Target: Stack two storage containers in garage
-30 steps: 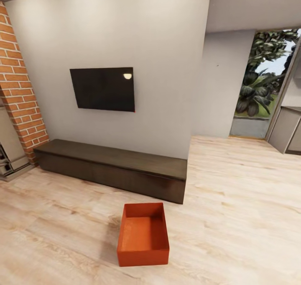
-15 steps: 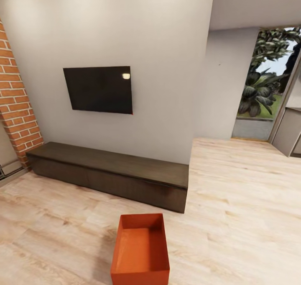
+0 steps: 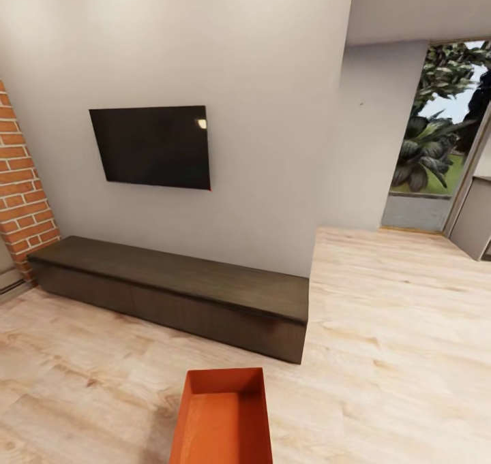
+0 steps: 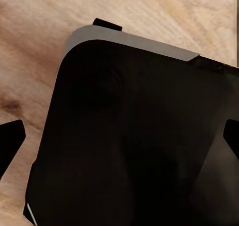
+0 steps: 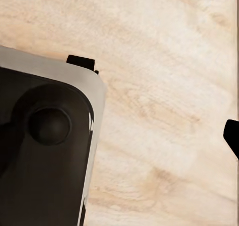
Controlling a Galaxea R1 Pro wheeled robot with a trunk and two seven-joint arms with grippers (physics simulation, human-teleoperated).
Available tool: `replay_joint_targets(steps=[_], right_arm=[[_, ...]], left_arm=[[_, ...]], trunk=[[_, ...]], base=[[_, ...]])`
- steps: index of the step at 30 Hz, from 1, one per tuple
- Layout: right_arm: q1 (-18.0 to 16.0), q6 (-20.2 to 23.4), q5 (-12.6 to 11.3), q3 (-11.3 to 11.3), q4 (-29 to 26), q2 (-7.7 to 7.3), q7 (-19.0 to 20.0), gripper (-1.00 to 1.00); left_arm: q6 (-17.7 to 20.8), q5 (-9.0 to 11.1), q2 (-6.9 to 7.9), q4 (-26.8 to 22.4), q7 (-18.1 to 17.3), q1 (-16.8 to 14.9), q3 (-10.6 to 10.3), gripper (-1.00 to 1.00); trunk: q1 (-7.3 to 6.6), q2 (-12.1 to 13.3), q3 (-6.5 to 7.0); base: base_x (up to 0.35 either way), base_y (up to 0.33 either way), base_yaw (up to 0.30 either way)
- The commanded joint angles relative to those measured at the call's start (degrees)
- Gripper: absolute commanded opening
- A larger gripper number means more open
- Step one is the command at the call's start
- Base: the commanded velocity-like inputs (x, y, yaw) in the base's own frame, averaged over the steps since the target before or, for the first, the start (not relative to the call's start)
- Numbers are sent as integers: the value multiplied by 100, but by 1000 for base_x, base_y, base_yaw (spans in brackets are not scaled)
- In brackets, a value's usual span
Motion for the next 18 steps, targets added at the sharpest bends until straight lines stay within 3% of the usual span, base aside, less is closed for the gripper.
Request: replay_joint_targets(steps=[1, 11, 18], right_arm=[[-4, -25, -60, 51, 9, 1, -5, 100], [-4, -43, -64, 56, 9, 1, -5, 100], [-4, -8, -83, 80, 9, 1, 8, 100]], left_arm=[[-15, 26, -1, 1, 1, -2, 5, 100], [-20, 21, -1, -19, 1, -2, 14, 100], [-23, 31, -1, -68, 1, -2, 30, 100]], trunk=[[3, -2, -6], [3, -2, -6], [3, -2, -6]], base=[[322, -2, 0], [304, -1, 0], [56, 0, 6]])
